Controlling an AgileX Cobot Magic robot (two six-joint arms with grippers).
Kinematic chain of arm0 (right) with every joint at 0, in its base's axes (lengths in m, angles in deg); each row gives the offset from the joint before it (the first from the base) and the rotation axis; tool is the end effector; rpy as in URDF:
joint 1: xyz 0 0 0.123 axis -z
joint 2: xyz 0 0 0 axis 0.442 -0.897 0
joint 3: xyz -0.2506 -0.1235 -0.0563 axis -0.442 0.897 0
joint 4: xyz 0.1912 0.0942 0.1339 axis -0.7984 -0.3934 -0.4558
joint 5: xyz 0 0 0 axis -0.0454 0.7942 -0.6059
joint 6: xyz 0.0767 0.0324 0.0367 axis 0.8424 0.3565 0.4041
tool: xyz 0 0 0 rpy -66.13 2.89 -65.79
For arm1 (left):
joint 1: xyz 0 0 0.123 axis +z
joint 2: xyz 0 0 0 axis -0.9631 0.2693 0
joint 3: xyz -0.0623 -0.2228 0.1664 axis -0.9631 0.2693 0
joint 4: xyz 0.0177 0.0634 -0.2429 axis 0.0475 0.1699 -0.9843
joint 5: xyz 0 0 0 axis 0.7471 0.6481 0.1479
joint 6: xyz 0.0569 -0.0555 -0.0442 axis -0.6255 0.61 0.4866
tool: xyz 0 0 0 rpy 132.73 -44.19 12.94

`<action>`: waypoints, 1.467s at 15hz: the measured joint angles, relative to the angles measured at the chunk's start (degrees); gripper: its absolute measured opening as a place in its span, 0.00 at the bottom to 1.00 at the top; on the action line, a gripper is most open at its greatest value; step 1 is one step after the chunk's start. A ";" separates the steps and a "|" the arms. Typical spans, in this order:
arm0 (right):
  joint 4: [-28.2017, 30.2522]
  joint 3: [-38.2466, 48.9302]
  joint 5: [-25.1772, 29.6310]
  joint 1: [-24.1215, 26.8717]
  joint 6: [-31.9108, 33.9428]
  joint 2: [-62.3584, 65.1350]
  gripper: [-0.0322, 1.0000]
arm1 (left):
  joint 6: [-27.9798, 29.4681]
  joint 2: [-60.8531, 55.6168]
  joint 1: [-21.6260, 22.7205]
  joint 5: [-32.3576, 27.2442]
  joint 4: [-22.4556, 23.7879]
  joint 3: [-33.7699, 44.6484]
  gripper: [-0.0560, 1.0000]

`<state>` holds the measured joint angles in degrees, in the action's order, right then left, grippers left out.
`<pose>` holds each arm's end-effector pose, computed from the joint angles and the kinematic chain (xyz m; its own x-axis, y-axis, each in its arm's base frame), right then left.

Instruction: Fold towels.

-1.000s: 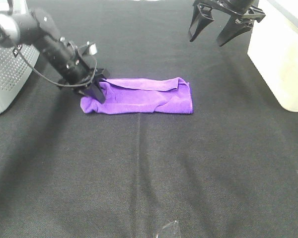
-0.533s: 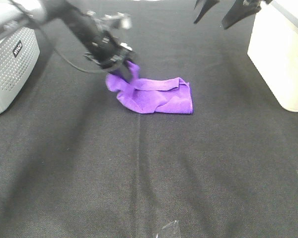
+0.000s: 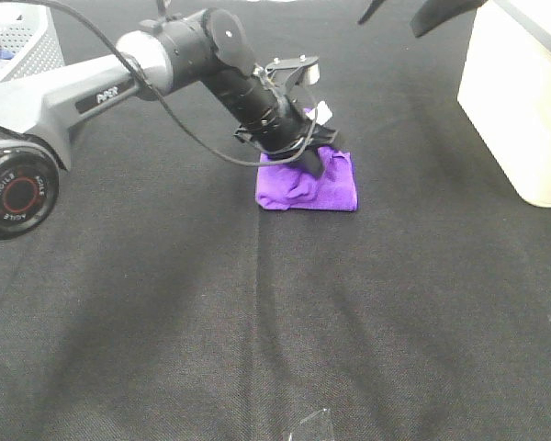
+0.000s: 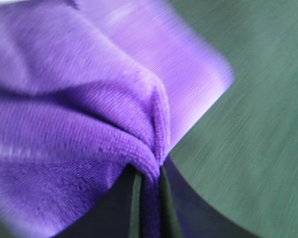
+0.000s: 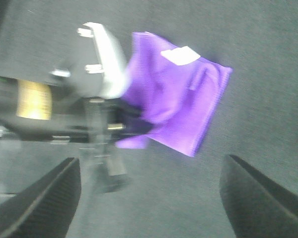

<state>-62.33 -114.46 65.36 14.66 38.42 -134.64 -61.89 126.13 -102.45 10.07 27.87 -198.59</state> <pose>0.4286 0.1168 0.3373 -0.8630 -0.1765 -0.4734 -0.3352 0.9011 0.2750 0.4805 -0.2978 0.1294 -0.7852 0.3788 -0.4899 0.5801 0.7269 -0.3677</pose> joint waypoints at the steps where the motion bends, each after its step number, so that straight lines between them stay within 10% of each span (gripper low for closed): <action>1: -0.17 0.00 0.00 0.00 -0.06 0.40 0.75 | 1.09 0.11 -0.29 2.35 -0.97 0.00 0.17; 5: -0.52 0.00 0.06 0.00 -0.29 2.01 0.75 | 1.38 0.11 -0.74 11.00 -13.92 0.00 0.67; 14: -0.97 0.23 0.11 0.00 -1.26 3.21 0.75 | -23.72 -0.34 -0.74 12.61 -37.70 0.00 0.70; 18: 3.04 1.49 0.06 0.00 -1.15 7.22 0.75 | -15.36 -5.90 0.29 11.97 -18.22 0.00 0.72; 19: 5.33 3.15 0.06 0.00 -0.69 9.05 0.75 | -5.33 -8.82 0.63 7.96 -3.04 0.00 0.72; 22: 11.75 10.03 0.06 0.00 2.18 15.13 0.75 | 9.28 -13.24 0.63 -3.78 20.40 0.00 0.72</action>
<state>-50.58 -104.44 65.42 14.66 40.60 -119.51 -52.61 112.89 -101.82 6.29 48.27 -198.59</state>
